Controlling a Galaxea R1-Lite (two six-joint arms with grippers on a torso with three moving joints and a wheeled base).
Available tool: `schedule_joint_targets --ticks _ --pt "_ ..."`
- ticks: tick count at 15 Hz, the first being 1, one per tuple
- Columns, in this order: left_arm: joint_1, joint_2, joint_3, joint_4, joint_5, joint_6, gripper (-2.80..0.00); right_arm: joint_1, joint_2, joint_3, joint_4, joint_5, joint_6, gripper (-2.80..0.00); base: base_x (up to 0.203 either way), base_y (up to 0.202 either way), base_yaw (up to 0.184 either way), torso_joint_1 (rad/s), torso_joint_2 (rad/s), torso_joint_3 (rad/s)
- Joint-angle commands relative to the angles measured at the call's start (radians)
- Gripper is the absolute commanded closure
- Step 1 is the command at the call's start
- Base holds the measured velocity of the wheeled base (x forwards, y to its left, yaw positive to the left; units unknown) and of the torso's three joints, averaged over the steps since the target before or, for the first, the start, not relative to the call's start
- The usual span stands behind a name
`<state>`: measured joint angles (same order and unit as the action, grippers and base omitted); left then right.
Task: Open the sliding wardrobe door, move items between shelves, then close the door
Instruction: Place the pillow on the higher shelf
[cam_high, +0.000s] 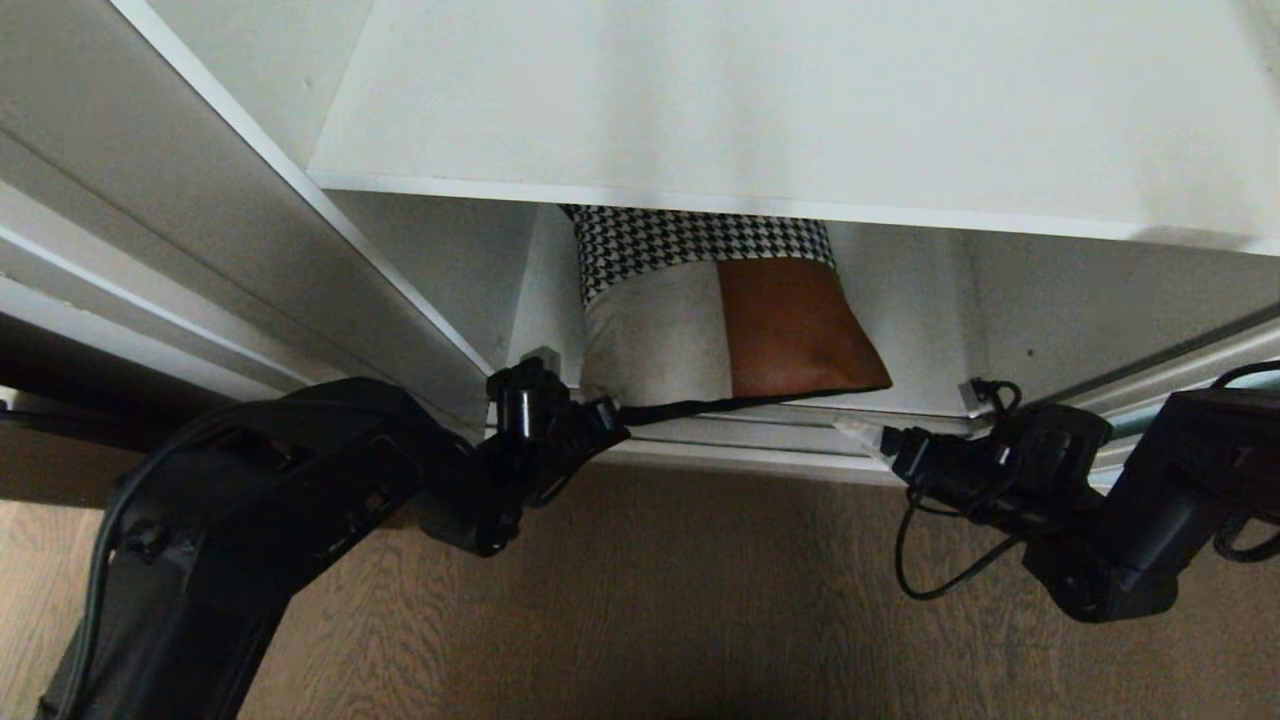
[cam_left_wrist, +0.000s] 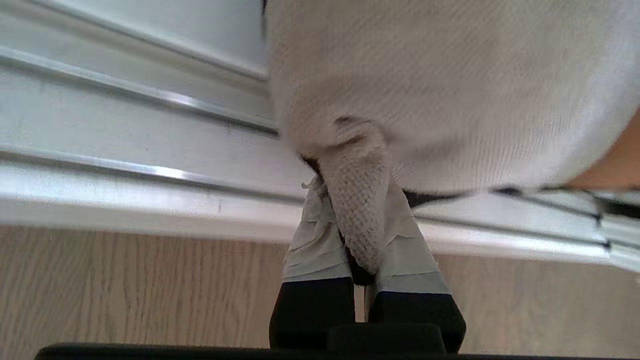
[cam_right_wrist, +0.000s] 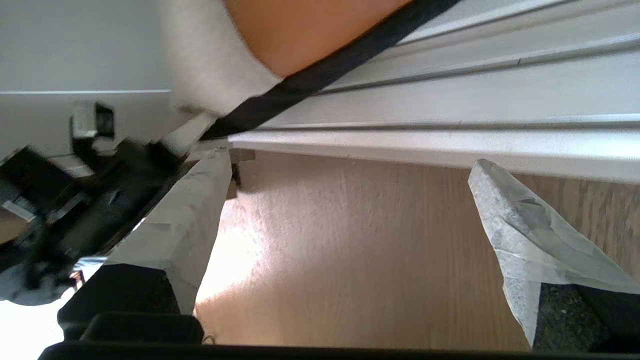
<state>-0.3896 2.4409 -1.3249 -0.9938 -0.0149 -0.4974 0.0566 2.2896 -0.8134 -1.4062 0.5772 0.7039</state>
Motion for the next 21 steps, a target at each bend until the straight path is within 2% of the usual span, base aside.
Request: schedule_joint_targets --ticks 1,10,11,16,21 --pt "-0.006 -0.034 0.065 -0.033 -0.057 -0.008 0.00 0.001 0.045 -0.049 -0.007 0.001 0.005 -2.80 0.000 0.000 0.000 0.000 0.00 0.000" --pt "-0.009 -0.009 0.053 -0.037 -0.074 -0.009 0.00 -0.023 0.085 -0.187 0.041 0.000 0.006 -2.80 0.000 0.000 0.000 0.000 0.00 0.000" --pt "-0.009 -0.008 0.052 -0.037 -0.074 -0.009 0.00 -0.028 0.085 -0.188 0.039 -0.001 0.005 0.00 0.000 0.000 0.000 0.000 0.00 0.000" --pt "-0.009 -0.002 0.052 -0.040 -0.073 -0.007 0.00 -0.075 0.107 -0.269 0.074 0.005 0.003 0.00 0.000 0.000 0.000 0.000 0.00 0.000" --pt "-0.011 0.000 0.055 -0.045 -0.073 -0.006 0.00 -0.078 0.160 -0.350 0.077 0.006 0.003 0.00 0.000 0.000 0.000 0.000 0.00 0.000"
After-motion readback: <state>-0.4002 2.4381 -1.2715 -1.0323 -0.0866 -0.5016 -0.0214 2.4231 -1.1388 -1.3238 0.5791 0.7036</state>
